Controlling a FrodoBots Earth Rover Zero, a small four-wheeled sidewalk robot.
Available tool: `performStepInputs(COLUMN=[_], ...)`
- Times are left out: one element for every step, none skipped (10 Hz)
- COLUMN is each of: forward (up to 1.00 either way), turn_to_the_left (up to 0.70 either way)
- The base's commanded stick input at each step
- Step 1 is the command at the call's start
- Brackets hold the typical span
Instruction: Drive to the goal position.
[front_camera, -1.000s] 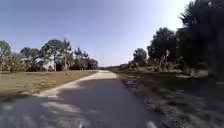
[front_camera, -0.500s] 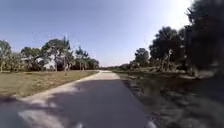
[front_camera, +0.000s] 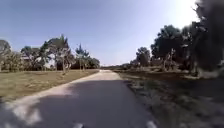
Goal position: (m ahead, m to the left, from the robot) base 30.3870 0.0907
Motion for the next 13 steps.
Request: performStepInputs(forward=[1.0, 1.0, 1.0, 1.0, 1.0, 1.0, 1.0, 1.0, 1.0, 1.0, 1.0, 1.0, 1.0], turn_to_the_left=[0.03, 0.03, 0.03, 0.03, 0.03, 0.03, 0.03, 0.03, 0.03, 0.03, 0.03, 0.03, 0.03])
